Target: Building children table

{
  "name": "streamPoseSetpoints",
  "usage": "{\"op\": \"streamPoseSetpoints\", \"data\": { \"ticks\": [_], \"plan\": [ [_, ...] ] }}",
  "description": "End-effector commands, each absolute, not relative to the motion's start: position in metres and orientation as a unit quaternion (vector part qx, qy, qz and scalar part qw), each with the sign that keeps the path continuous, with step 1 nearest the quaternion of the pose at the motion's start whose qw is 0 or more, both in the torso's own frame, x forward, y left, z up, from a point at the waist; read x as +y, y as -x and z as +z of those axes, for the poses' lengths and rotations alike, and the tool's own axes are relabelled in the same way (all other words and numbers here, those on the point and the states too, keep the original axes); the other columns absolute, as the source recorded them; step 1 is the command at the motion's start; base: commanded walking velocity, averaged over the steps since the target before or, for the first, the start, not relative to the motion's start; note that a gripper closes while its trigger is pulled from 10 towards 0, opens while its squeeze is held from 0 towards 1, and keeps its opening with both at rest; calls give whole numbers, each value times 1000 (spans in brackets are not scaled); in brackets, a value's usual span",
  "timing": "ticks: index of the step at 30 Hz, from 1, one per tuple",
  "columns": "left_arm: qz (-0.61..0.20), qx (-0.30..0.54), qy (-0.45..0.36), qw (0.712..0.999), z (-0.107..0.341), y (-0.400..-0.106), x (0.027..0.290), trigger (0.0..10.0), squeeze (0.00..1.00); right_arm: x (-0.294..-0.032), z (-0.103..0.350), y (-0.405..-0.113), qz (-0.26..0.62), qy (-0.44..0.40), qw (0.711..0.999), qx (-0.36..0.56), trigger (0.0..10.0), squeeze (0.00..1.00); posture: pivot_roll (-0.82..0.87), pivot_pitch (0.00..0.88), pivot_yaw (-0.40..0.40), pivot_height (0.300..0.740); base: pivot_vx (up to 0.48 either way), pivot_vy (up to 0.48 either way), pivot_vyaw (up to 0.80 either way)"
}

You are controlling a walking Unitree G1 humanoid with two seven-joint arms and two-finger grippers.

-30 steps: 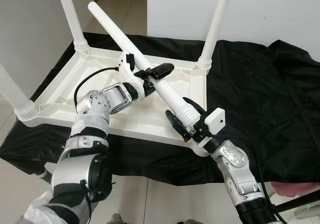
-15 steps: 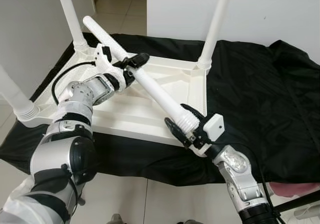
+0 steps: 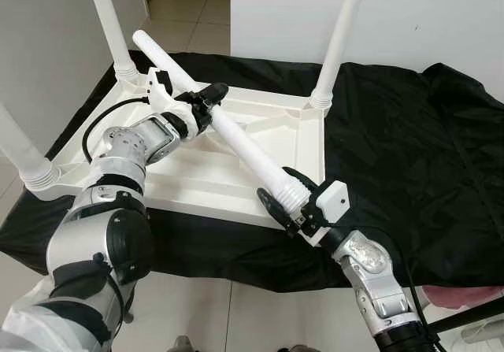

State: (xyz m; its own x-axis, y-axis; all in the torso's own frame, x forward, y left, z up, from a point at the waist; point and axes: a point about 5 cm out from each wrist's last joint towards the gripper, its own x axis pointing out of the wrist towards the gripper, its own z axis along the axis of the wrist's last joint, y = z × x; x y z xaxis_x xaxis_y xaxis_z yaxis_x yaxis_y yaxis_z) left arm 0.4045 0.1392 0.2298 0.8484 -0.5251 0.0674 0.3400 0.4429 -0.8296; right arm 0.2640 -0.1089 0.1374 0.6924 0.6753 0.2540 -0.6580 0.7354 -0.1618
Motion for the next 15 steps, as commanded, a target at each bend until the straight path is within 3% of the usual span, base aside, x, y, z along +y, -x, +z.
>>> {"op": "streamPoseSetpoints", "data": {
  "ticks": [1, 2, 3, 7, 8, 10, 11, 15],
  "plan": [
    [-284, 75, 461, 837, 249, -407, 139, 1608, 0, -112, 136, -264, 364, -1, 922, -134, 10000, 1000, -55, 0, -10, 740, 0, 0, 0],
    [-284, 75, 461, 837, 249, -407, 139, 1608, 0, -112, 136, -264, 364, -1, 922, -134, 10000, 1000, -55, 0, -10, 740, 0, 0, 0],
    [-287, 68, 452, 842, 253, -408, 139, 10000, 0, -114, 137, -265, 356, -8, 925, -131, 10000, 1000, -53, 0, -10, 740, 0, 0, 0],
    [-290, 59, 445, 845, 257, -409, 139, 10000, 0, -115, 136, -265, 345, -9, 931, -124, 10000, 1000, -51, 0, -10, 740, 0, 0, 0],
    [-293, 52, 432, 852, 260, -409, 139, 10000, 0, -116, 135, -266, 338, -10, 935, -107, 10000, 337, -52, 0, -10, 740, 0, 0, 0],
    [-295, 46, 422, 856, 262, -409, 139, 10000, 0, -117, 134, -267, 334, -11, 938, -95, 10000, 337, -51, 0, -10, 740, 0, 0, 0],
    [-299, 36, 402, 864, 266, -409, 138, 10000, 0, -119, 136, -270, 317, -15, 944, -90, 10000, 0, -52, 0, -11, 740, 0, 0, 0],
    [-313, 7, 343, 886, 275, -406, 130, 10000, 0, -122, 143, -278, 285, -16, 956, -72, 10000, 0, -52, 0, -12, 740, 0, 0, 0]
  ]
}}
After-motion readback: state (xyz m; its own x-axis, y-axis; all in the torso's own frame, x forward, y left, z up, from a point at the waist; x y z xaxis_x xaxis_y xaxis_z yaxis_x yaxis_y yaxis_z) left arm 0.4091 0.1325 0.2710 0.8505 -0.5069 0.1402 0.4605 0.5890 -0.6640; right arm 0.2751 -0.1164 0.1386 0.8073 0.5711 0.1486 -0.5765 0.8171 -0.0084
